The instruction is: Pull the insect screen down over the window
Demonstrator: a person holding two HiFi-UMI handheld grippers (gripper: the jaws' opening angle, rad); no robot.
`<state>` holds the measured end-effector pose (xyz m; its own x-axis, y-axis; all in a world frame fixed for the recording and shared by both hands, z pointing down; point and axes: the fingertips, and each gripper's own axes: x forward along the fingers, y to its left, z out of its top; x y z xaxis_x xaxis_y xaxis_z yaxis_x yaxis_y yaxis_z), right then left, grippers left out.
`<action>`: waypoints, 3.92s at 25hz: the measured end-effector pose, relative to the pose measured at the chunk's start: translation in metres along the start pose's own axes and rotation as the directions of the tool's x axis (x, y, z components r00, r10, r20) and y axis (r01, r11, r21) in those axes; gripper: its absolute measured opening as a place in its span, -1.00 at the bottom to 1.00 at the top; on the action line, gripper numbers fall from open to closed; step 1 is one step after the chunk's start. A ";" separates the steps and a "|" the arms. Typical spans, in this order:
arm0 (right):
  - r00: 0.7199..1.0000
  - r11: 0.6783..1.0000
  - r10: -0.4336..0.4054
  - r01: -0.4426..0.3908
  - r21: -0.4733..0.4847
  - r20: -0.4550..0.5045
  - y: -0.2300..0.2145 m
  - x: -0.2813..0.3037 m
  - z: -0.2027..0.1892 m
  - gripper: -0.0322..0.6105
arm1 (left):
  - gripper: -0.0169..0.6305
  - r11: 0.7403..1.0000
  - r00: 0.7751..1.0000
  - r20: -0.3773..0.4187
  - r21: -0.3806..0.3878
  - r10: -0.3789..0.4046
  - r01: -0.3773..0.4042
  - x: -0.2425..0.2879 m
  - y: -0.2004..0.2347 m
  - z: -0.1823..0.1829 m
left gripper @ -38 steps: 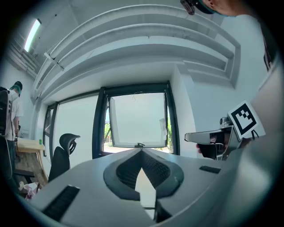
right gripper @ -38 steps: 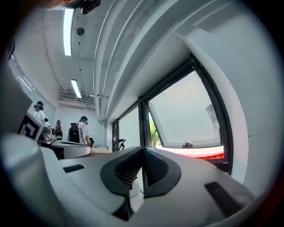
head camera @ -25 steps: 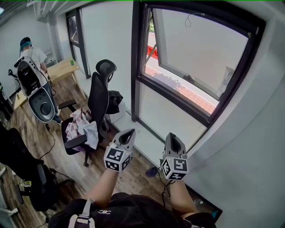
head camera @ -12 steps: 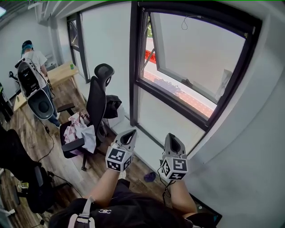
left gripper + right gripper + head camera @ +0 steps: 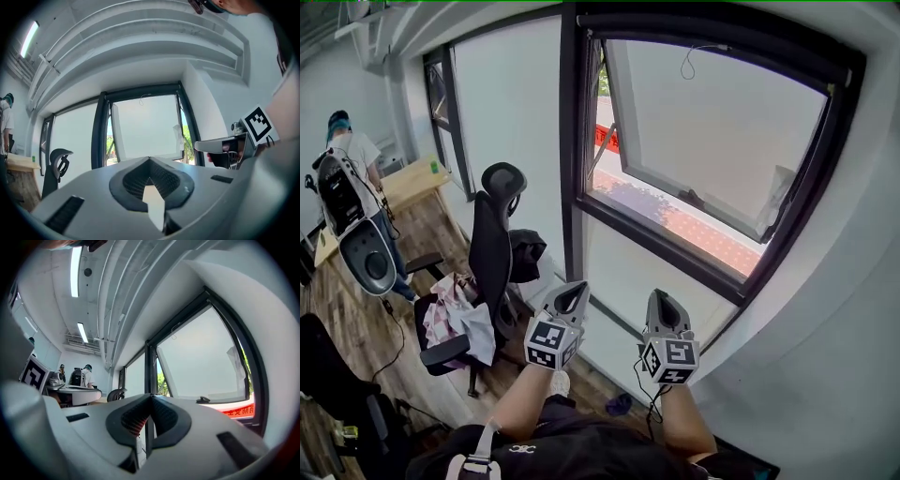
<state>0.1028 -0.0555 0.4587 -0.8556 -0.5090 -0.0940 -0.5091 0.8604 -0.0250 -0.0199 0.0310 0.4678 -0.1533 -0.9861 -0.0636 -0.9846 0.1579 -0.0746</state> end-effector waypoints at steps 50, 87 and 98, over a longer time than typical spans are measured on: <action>0.802 0.568 -0.588 0.503 -0.651 0.108 -0.248 0.175 0.149 -0.88 | -0.91 0.637 0.928 -0.016 0.723 -0.372 0.267 0.406 0.172 0.127; 0.702 -0.016 -0.649 0.372 -0.928 0.293 -0.294 0.202 0.477 -0.70 | -0.70 0.299 0.956 0.057 0.954 -0.287 0.033 0.491 0.214 0.444; 0.680 -0.010 -0.694 0.317 -0.948 0.235 -0.316 0.211 0.485 -0.70 | -0.63 0.277 0.961 0.017 0.959 -0.276 0.062 0.509 0.210 0.439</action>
<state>0.1288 -0.4219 -0.0361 -0.2066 -0.9375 -0.2801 -0.3554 -0.1948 0.9142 -0.2683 -0.4153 -0.0174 0.1259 -0.9904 -0.0577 -0.2021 0.0314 -0.9789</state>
